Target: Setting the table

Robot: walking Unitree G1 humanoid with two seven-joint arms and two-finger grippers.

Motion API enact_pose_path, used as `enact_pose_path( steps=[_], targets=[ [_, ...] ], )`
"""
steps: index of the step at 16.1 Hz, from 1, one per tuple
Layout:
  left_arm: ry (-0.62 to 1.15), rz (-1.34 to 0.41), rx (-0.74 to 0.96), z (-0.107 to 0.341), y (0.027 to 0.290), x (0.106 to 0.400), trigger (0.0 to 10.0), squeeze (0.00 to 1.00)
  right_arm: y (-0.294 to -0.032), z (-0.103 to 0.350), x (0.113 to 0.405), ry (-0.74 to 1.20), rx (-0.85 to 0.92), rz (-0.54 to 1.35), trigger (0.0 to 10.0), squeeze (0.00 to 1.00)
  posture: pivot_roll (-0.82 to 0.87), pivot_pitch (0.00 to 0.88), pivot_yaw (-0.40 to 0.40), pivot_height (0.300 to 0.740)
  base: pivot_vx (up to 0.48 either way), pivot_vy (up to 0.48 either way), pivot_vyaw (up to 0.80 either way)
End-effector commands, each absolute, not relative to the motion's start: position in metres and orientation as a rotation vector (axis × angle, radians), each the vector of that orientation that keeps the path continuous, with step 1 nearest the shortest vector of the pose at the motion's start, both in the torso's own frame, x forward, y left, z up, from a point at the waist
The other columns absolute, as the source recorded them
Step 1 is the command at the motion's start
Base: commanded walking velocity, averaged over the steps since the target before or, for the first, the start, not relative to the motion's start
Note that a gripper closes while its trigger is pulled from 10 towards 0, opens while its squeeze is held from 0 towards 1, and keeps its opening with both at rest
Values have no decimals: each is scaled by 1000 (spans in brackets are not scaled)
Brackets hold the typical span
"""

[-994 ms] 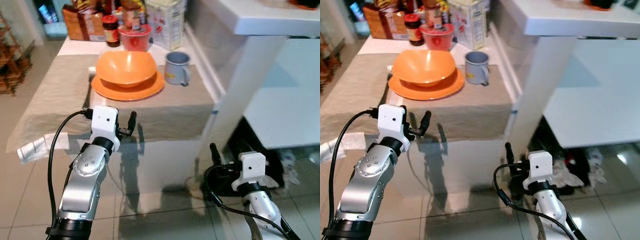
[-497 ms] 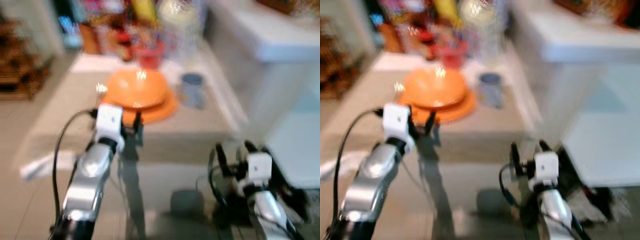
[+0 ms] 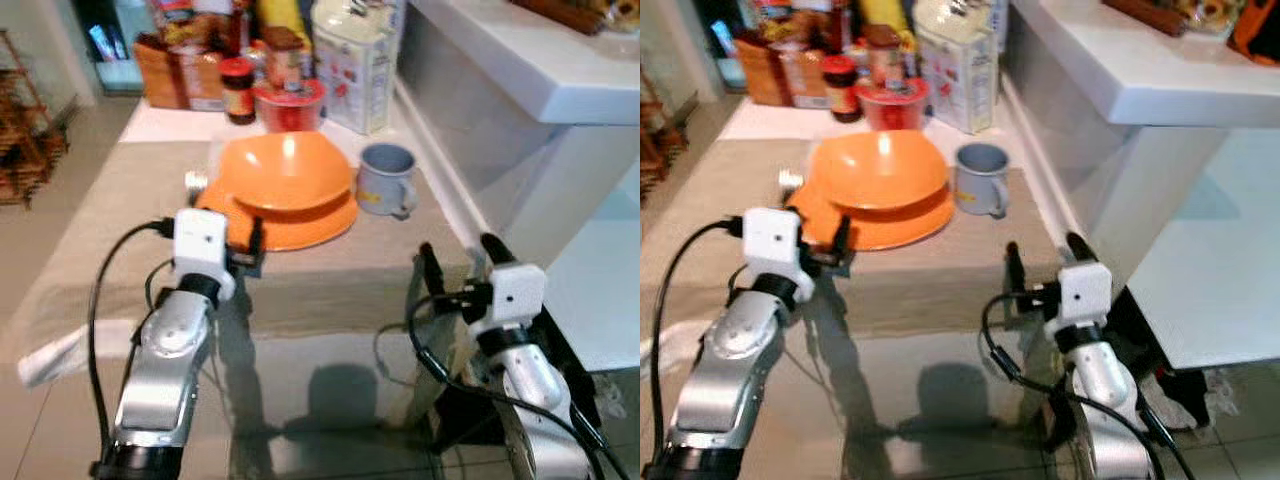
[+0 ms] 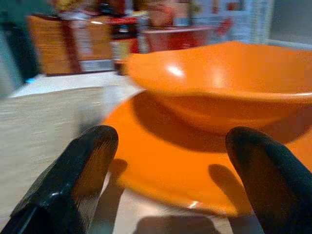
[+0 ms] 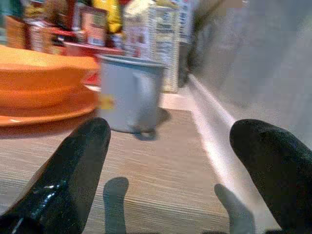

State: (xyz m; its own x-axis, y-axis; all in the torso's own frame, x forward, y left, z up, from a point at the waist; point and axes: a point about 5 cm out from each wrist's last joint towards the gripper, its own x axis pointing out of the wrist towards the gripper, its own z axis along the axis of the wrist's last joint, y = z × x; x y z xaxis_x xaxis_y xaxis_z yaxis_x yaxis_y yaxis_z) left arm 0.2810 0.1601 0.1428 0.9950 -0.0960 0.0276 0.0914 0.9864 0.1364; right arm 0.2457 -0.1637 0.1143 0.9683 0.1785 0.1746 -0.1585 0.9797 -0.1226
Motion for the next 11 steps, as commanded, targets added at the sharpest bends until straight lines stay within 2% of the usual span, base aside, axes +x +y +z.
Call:
enact_pose_path(
  steps=[1,11],
  targets=[
    [-58,-91,146,148,158,281,10000,0,-166,113,244,-166,-104,162,10000,0,-57,0,-24,740,0,0,0],
    [-48,-85,164,150,160,283,10000,0,-163,108,246,-126,-81,146,10000,0,-55,0,-16,740,0,0,0]
  ],
)
